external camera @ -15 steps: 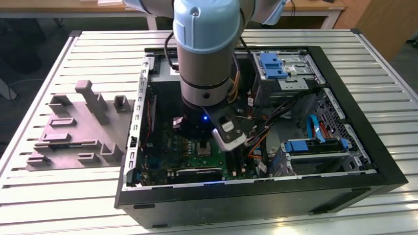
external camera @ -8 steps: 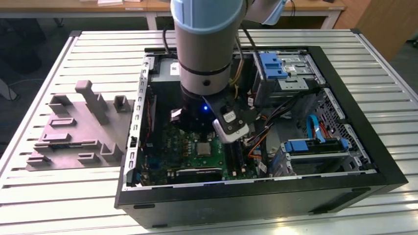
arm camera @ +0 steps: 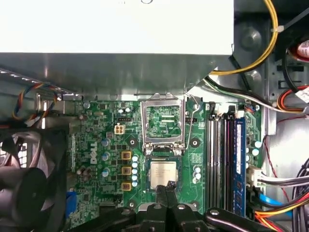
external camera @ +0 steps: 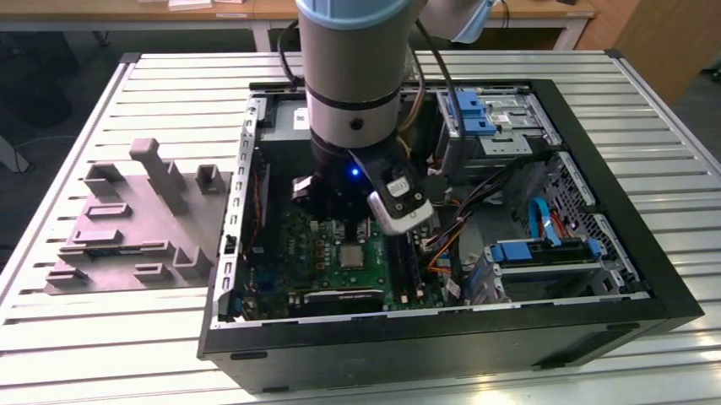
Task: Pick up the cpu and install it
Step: 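Close the cpu cover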
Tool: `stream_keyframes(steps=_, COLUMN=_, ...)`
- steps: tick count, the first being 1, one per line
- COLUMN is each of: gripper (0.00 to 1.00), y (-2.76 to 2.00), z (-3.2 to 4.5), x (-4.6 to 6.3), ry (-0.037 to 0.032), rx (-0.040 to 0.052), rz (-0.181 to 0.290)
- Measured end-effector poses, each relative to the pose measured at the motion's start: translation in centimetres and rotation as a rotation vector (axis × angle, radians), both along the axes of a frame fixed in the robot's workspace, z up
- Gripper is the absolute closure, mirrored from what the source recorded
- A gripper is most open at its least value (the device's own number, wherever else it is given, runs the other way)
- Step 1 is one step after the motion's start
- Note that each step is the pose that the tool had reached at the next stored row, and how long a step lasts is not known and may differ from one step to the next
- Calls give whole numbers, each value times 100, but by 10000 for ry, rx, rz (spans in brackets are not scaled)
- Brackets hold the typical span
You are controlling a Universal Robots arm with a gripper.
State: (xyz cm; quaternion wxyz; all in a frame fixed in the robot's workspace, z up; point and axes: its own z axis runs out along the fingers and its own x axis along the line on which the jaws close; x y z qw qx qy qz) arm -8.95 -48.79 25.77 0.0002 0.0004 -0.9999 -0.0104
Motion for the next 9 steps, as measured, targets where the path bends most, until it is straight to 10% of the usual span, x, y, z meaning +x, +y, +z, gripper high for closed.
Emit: stream_keyframes(steps=9, gripper=89, y=0, z=-15, x=-1, ry=0, rx=-3, rz=1622)
